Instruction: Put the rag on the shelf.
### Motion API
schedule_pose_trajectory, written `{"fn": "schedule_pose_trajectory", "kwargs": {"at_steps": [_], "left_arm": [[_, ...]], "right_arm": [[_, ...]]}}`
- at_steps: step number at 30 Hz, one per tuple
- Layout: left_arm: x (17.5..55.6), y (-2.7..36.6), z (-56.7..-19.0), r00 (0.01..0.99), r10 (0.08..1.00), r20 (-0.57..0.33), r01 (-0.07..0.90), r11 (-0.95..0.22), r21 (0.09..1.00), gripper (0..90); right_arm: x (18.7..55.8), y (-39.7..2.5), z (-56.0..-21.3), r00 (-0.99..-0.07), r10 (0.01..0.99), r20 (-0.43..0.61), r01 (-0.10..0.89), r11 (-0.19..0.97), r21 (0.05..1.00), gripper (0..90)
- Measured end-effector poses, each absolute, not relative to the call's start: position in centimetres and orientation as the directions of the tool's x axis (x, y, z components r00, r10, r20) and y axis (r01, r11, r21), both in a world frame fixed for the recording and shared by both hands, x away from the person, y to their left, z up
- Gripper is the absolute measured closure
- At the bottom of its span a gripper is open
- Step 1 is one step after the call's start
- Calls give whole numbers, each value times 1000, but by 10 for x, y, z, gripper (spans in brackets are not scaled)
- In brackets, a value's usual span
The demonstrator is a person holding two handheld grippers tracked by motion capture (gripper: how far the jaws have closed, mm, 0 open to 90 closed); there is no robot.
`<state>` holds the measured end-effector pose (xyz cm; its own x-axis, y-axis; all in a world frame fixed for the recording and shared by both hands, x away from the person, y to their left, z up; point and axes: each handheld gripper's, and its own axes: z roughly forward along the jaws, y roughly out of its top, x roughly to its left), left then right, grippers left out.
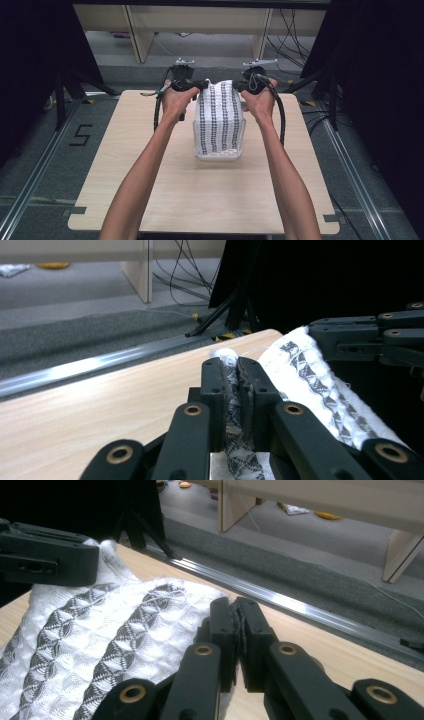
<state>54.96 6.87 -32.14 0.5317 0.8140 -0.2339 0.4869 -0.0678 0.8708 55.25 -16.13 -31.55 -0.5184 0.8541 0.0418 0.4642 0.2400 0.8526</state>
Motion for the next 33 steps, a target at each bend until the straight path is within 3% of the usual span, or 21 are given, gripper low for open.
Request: {"fn": "schedule_pose_trajectory", "kwargs": {"at_steps": [7, 11, 12, 15, 26, 28, 33], "left_arm": [[554, 70, -335, 525, 816, -242, 536, -96, 839, 753], [554, 69, -339, 501, 829, -247, 573, -104, 813, 557], [554, 68, -340, 486, 840, -242, 592, -113, 798, 493], [553, 69, -339, 470, 854, -223, 600, -124, 790, 398], [543, 77, -330, 478, 854, -204, 579, -132, 805, 373], [538, 77, -328, 481, 862, -160, 554, -157, 818, 367], [530, 80, -325, 507, 843, -179, 548, -155, 822, 350]], "right_arm": [[557, -162, -329, -517, 855, 41, 490, 256, 833, 851], [557, -162, -331, -501, 863, 56, 514, 245, 822, 797], [558, -162, -334, -490, 870, 49, 522, 249, 816, 718], [558, -161, -335, -480, 876, 52, 538, 247, 806, 685], [553, -166, -329, -499, 865, 46, 531, 263, 806, 585], [552, -168, -327, -500, 865, 46, 526, 260, 810, 576], [545, -175, -321, -506, 861, 48, 525, 264, 810, 549]]}}
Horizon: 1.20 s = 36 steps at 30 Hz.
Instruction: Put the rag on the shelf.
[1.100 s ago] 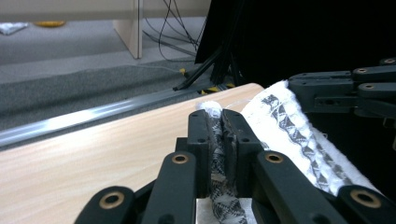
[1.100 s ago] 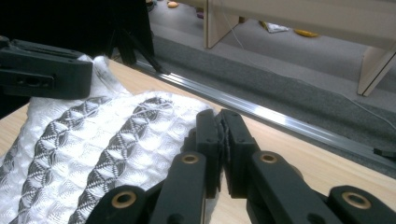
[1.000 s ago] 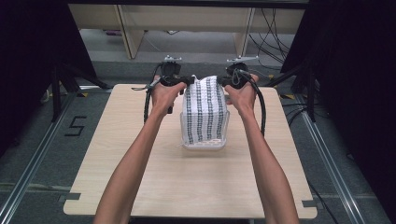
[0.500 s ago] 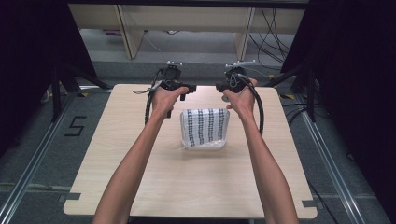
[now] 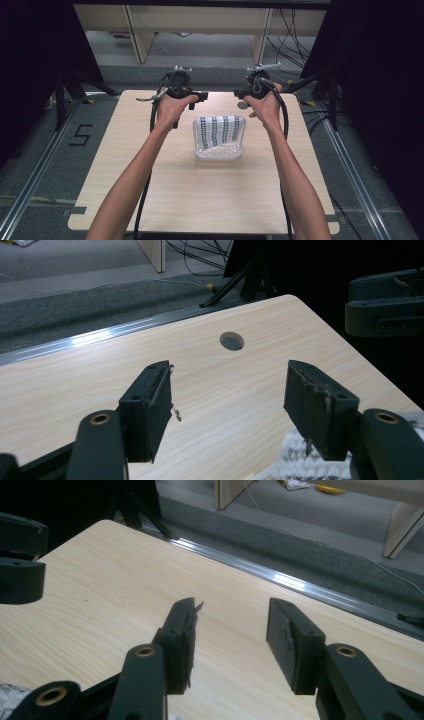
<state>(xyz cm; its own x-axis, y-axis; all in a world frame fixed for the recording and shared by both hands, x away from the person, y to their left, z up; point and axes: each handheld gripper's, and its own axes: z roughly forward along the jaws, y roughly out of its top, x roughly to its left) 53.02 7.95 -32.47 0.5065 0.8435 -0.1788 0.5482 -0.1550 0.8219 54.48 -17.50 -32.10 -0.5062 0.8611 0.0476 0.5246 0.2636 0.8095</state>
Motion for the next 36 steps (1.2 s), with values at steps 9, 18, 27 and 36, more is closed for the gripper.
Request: {"fn": "schedule_pose_trajectory", "kwargs": {"at_steps": [9, 18, 27, 36], "left_arm": [[515, 94, -319, 530, 819, -219, 556, -141, 819, 285], [485, 117, -317, 555, 806, -205, 521, -146, 841, 237], [454, 135, -326, 568, 791, -229, 520, -128, 845, 190], [432, 149, -341, 581, 775, -249, 522, -120, 845, 187]], "right_arm": [[530, -190, -313, -529, 841, 113, 525, 220, 822, 451], [506, -191, -305, -573, 806, 149, 511, 209, 834, 397], [485, -197, -306, -595, 790, 147, 500, 220, 838, 384], [476, -199, -312, -610, 782, 128, 493, 248, 834, 381]]}}
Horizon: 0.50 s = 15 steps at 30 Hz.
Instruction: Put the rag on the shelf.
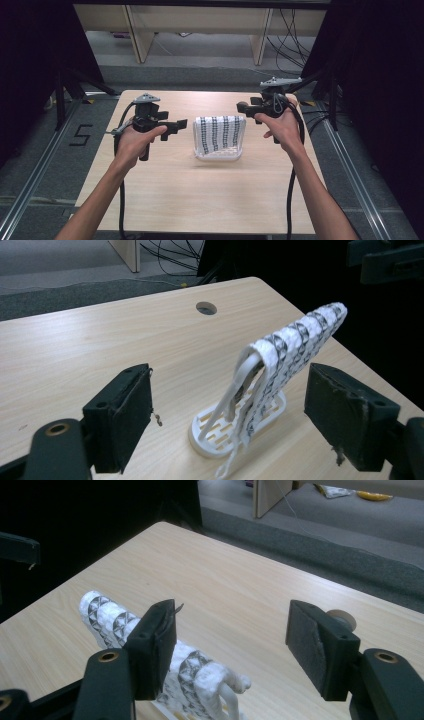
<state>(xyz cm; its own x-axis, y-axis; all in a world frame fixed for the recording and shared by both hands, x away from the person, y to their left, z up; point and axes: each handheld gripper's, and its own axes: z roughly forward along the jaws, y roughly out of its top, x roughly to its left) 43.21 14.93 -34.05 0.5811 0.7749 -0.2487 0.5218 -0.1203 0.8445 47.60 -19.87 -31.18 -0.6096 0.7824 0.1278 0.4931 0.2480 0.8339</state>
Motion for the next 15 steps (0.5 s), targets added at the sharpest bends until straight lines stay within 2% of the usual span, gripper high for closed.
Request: {"fn": "schedule_pose_trajectory", "kwargs": {"at_steps": [15], "left_arm": [[405, 160, -354, 607, 754, -251, 504, -122, 855, 186]], "right_arm": [[456, -198, -314, -623, 774, 112, 471, 257, 844, 373]]}}
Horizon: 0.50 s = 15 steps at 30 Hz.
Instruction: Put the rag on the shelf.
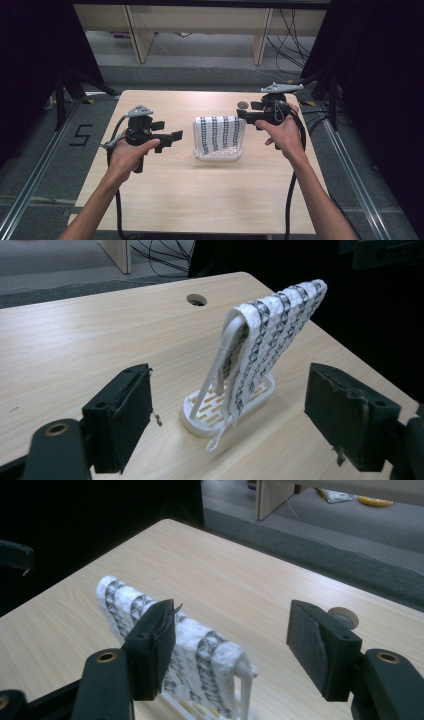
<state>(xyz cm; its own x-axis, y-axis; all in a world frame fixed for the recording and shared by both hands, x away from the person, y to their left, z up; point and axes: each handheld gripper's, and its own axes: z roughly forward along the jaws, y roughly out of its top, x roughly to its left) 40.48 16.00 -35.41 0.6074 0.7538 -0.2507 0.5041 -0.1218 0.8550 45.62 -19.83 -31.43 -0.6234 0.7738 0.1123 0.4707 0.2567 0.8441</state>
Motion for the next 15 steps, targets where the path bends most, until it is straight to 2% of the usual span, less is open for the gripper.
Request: {"fn": "schedule_pose_trajectory", "kwargs": {"at_steps": [15], "left_arm": [[384, 162, -374, 612, 755, -237, 501, -137, 855, 186]], "right_arm": [[433, -206, -319, -640, 765, 69, 451, 301, 840, 370]]}}
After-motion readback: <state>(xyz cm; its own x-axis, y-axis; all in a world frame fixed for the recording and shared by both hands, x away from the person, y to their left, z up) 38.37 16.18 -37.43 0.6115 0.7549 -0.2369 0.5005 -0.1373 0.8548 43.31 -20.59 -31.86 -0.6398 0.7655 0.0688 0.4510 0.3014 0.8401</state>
